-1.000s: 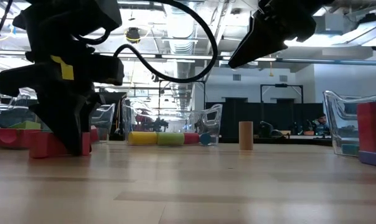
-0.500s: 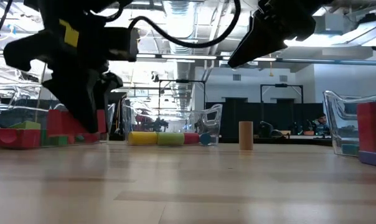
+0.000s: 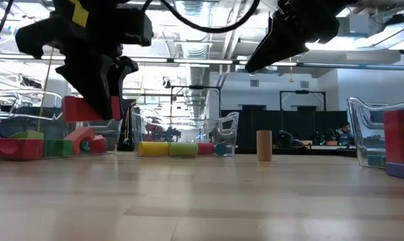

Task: Sort blocks by size
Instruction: Put the orange arch block into the left transparent bin

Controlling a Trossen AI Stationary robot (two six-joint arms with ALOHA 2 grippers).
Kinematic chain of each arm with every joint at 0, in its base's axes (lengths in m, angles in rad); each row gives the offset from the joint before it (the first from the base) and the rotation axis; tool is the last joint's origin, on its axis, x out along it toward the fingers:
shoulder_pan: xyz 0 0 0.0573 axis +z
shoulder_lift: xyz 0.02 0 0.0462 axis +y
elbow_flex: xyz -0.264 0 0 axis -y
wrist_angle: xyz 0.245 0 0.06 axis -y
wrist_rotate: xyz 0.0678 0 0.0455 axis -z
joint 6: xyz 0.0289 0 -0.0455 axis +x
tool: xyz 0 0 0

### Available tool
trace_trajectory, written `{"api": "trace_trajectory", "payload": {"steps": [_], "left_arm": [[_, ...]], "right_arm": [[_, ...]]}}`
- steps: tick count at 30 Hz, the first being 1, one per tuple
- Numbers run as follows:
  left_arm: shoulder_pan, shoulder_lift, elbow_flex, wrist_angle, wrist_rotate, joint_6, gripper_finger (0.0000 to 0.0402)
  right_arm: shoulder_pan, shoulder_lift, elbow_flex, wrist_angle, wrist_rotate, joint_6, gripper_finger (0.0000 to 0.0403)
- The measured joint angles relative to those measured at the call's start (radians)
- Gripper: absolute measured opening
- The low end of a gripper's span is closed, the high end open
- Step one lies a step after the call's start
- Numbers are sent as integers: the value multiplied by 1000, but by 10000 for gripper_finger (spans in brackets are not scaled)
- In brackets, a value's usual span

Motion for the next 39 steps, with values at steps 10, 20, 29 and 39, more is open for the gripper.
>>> {"api": "trace_trajectory", "payload": {"steps": [10, 20, 29, 39], "left_arm": [[23, -76, 3, -126, -86, 4, 106], [48, -238, 3, -201, -181, -2, 106], [79, -398, 3, -377, -352, -86, 106], [131, -488, -5, -541, -412, -214, 106]], "right_arm": [[5, -1, 0, 0, 135, 16, 183], [-3, -1, 0, -1, 165, 18, 173], [-3, -1, 0, -2, 165, 18, 172], [-3, -1, 0, -3, 165, 35, 172]]}}
